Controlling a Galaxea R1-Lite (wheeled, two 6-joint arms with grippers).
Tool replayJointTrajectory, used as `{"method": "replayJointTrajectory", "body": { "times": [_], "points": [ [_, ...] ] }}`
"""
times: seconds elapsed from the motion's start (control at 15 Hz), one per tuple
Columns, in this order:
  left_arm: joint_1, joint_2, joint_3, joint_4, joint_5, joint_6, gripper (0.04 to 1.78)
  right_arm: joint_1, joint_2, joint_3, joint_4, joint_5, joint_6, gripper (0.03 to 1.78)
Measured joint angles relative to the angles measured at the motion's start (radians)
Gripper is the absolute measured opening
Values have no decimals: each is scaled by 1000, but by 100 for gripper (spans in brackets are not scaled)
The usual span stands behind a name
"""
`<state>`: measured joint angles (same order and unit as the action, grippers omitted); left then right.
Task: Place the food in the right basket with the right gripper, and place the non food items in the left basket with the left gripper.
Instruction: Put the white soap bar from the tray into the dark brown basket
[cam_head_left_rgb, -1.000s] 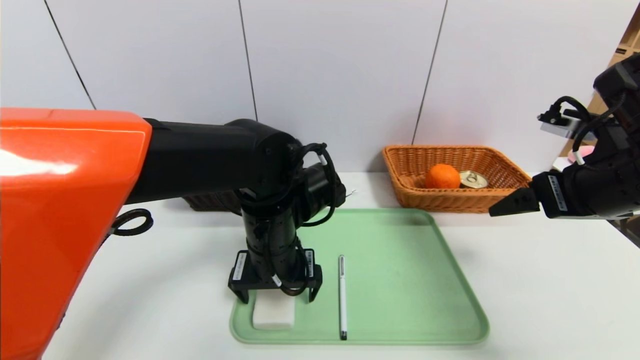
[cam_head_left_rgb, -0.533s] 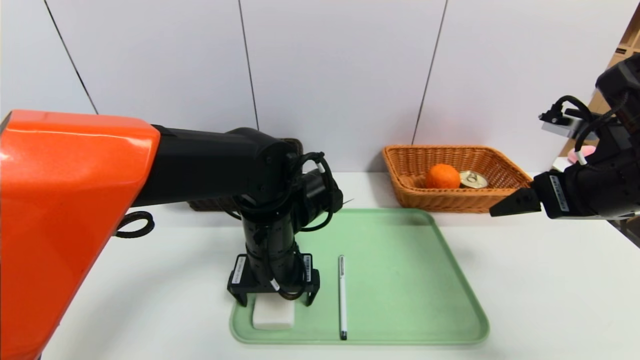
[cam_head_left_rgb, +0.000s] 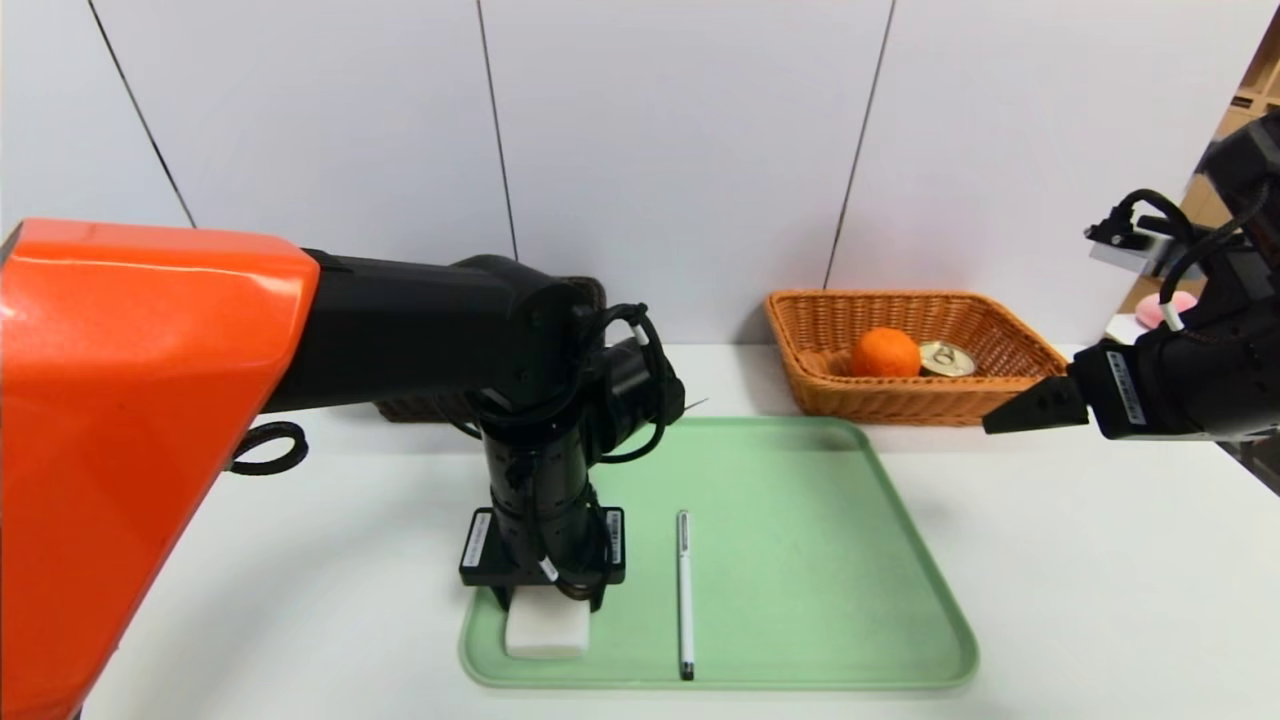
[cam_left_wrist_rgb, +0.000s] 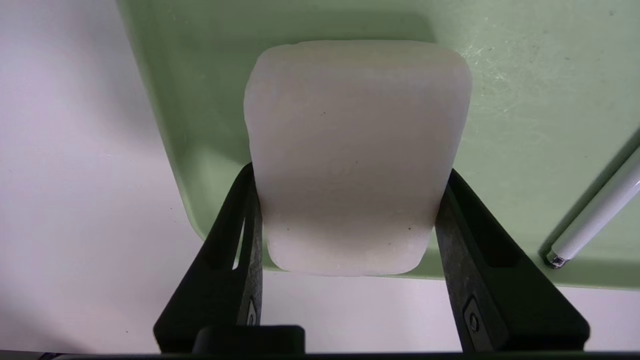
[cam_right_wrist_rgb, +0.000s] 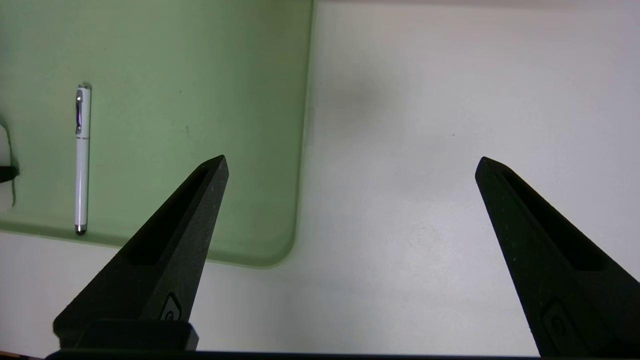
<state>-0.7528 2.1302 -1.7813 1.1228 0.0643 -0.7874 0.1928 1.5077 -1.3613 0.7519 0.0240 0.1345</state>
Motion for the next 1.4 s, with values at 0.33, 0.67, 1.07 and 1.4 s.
{"method": "replayJointTrajectory", "body": {
  "times": [0.33,0.67,1.07,1.4],
  "points": [
    [-3,-41,-55,0,-4,32,98,0,-6,15,0,1,0,171],
    [22,-149,-186,-47,-12,97,97,0,-12,20,0,1,-1,171],
    [279,-225,-202,-388,19,207,97,10,-13,24,0,-1,-1,171],
    [371,-116,-203,-590,42,250,97,13,-14,26,0,-3,-2,171]
  ]
}}
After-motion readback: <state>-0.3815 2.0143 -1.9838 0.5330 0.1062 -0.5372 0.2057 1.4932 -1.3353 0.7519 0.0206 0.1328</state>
